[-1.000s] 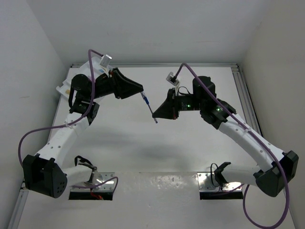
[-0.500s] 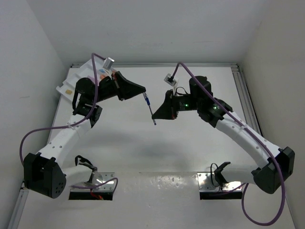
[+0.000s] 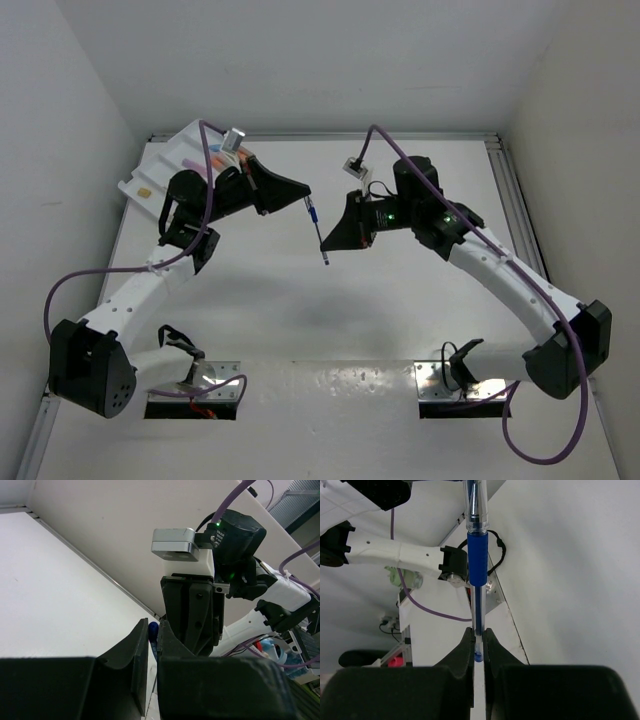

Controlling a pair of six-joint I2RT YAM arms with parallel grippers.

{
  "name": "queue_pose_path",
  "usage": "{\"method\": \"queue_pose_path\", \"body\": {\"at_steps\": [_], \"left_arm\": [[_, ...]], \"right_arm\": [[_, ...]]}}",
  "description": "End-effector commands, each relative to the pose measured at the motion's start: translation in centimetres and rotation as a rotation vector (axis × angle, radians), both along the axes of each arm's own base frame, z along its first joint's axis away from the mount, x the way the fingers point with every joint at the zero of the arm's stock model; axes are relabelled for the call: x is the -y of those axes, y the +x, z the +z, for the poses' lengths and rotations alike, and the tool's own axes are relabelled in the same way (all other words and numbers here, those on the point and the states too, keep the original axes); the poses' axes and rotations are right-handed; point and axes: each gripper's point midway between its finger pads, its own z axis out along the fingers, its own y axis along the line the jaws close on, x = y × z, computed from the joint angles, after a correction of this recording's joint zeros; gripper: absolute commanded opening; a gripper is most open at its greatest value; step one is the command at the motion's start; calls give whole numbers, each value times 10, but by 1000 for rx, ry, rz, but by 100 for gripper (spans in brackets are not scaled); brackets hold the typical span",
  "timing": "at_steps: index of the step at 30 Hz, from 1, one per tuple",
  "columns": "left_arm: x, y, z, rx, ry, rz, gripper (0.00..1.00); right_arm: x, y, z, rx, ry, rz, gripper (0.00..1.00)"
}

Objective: Sort the stationery into containers
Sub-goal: Close the pen cap on the pen.

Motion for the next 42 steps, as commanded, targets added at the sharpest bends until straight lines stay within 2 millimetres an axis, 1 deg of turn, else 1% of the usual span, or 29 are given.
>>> {"method": "queue_pose_path", "body": {"at_steps": [1, 3, 6, 7, 9, 10, 12, 13, 14, 15, 18, 20, 22, 23, 26, 28, 31, 36, 39, 42], "left_arm": [[14, -27, -21, -33, 78, -165, 0], [10, -21, -19, -57, 71, -150, 0], [6, -14, -23, -117, 48, -144, 0], [6, -12, -28, -132, 41, -144, 0], [6, -11, -31, -165, 28, -146, 0], [7, -9, -35, -181, 27, -145, 0], [8, -8, -38, -200, 22, -148, 0], [8, -6, -40, -215, 20, -147, 0], [9, -5, -41, -222, 17, -149, 0], [8, -3, -41, -222, 14, -146, 0], [6, 3, -43, -249, -1, -138, 0], [6, 5, -43, -262, -10, -138, 0], [6, 7, -41, -263, -15, -139, 0], [6, 8, -41, -264, -17, -138, 0], [5, 9, -35, -259, -28, -139, 0], [4, 10, -30, -251, -32, -137, 0], [4, 12, -23, -235, -39, -134, 0], [4, 13, -12, -208, -52, -132, 0], [4, 13, -9, -202, -55, -131, 0], [3, 12, -5, -191, -60, -131, 0]], "right_arm": [[-4, 28, 81, 270, 171, -54, 1], [-2, 27, 78, 263, 161, -56, 1], [2, 29, 73, 254, 146, -63, 1], [2, 30, 72, 250, 141, -63, 1], [5, 33, 69, 240, 134, -73, 6], [6, 34, 68, 233, 131, -77, 18], [9, 38, 66, 214, 125, -90, 32], [11, 41, 64, 202, 121, -97, 46], [12, 41, 64, 191, 120, -100, 50], [14, 44, 63, 181, 116, -108, 57], [18, 48, 55, 137, 103, -115, 66], [18, 50, 48, 120, 88, -112, 68], [18, 50, 36, 112, 59, -101, 70], [18, 46, 28, 95, 34, -93, 71], [17, 42, 13, 98, 10, -74, 73], [14, 37, 9, 93, 8, -55, 74], [3, 25, 7, 96, 6, -8, 74], [-6, 22, 1, 81, -7, 23, 73], [-13, 18, -3, 74, -11, 43, 70], [-17, 17, -3, 77, -6, 54, 53]]}}
